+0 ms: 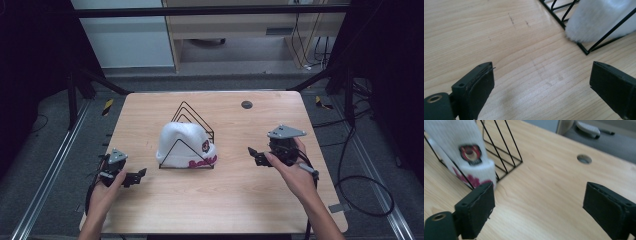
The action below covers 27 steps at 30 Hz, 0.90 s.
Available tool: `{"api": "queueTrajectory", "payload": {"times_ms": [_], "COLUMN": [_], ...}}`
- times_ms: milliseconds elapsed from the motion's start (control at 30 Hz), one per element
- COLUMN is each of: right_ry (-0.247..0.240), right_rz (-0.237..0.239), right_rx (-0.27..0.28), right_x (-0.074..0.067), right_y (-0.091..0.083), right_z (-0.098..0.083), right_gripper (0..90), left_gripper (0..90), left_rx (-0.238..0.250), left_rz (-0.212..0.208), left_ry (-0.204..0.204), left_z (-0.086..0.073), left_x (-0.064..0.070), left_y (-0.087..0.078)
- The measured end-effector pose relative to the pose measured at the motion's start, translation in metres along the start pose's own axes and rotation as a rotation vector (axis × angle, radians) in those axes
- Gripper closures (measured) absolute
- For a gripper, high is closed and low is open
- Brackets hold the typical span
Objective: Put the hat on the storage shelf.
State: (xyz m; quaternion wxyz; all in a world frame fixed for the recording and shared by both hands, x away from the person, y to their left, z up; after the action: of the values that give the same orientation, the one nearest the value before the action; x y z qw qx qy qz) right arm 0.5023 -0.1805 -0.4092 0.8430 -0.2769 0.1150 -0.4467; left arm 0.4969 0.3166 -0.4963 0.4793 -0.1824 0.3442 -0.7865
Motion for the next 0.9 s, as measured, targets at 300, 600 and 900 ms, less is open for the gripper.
{"api": "queueTrajectory", "payload": {"times_ms": [300,600,900], "right_ry": [0.064,0.135,0.184], "right_rz": [-0.014,-0.001,-0.029], "right_rx": [-0.071,-0.122,-0.151], "right_x": [0.017,0.022,0.028], "right_y": [0.007,0.018,0.03], "right_z": [-0.053,-0.089,-0.108], "right_gripper": [13.3,13.4,12.8], "left_gripper": [5.0,4.9,2.9], "left_rx": [-0.026,-0.04,-0.021], "left_rz": [-0.001,-0.003,-0.001], "left_ry": [-0.005,-0.011,-0.024], "left_z": [-0.009,-0.014,-0.017], "left_x": [-0.001,0.0,-0.003], "left_y": [0.009,0.015,0.019]}}
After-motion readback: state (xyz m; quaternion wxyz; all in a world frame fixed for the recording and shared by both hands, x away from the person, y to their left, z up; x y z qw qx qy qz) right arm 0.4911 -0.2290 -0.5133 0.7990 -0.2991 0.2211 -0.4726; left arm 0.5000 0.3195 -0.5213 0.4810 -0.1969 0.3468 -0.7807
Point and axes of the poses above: each handheld gripper's, and its own axes: y roughly forward along the jaws, z roughly out of its top, x roughly to its right, the point moved 2 cm from there along y, roughly forward along the jaws, and after that the axes turned 3 degrees about -x, right-handed, at the moved point
